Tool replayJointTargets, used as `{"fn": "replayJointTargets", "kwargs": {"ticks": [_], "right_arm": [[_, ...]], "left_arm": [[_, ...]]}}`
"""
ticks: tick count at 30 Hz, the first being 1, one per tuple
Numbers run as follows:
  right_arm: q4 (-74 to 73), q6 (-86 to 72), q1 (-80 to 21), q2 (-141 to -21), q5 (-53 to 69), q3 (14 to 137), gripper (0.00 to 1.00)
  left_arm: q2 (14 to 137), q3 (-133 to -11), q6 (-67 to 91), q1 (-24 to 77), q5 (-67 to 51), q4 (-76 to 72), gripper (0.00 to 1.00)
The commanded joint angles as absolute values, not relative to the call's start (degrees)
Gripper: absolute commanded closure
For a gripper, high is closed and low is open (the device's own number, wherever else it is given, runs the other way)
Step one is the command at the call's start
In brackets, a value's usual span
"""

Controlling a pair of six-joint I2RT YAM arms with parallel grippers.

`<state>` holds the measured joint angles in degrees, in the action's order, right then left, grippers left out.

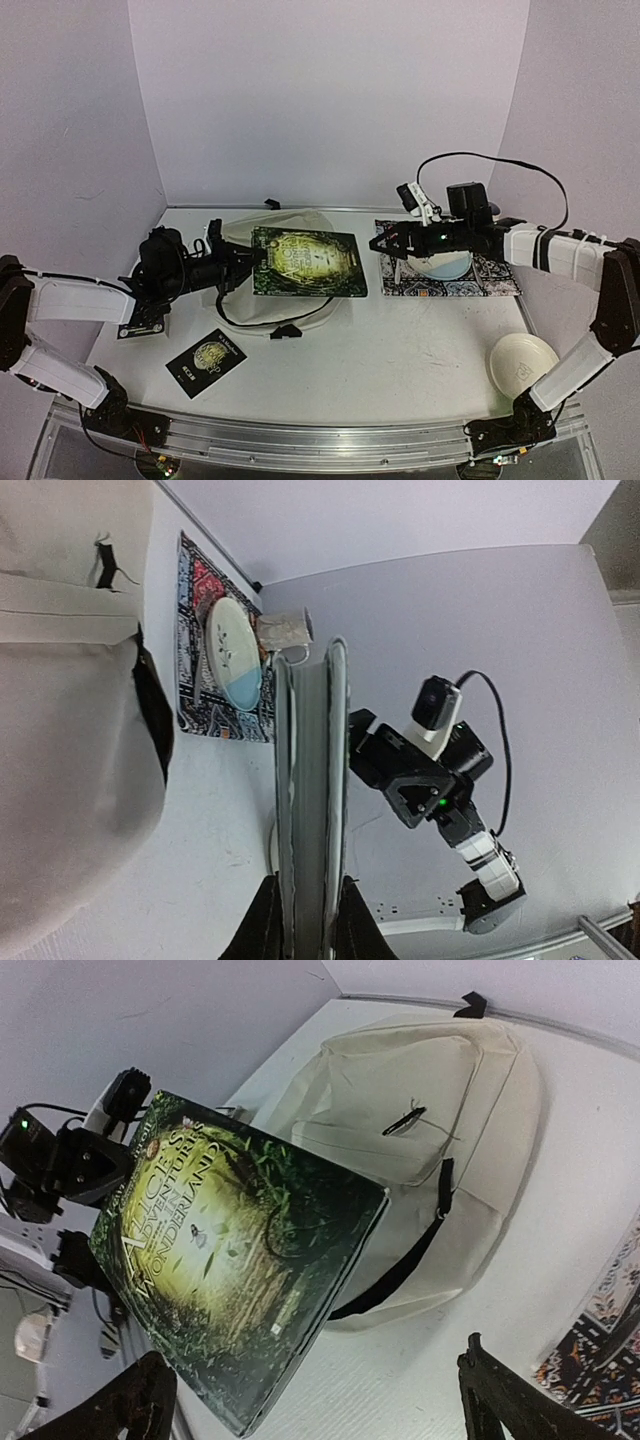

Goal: Pack the student bag
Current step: Pass from the left arm to the right

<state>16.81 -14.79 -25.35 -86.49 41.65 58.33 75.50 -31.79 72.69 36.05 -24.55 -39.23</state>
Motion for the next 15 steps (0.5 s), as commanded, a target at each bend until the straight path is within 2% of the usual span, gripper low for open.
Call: {"fn": "replayJointTargets", "kwargs": {"ticks": [1,8,15], "right_arm": [[24.00,-25.68,-25.15,-89.64,55.88,58.93,0.02],[31.56,-33.67,-25.09,-93.01,62.86,59.48,0.04],[39.21,-41.40,-25.24,-93.03,67.96,58.76,0.16]], "left_arm": [[74.61,-34.02,75.18,36.02,-29.45,-52.42,1.00],[75.00,-34.55,76.65,36.07,-30.97,-55.11,1.00],[76.38,-35.88,76.99,36.25,-32.29,-57.33,1.00]]}}
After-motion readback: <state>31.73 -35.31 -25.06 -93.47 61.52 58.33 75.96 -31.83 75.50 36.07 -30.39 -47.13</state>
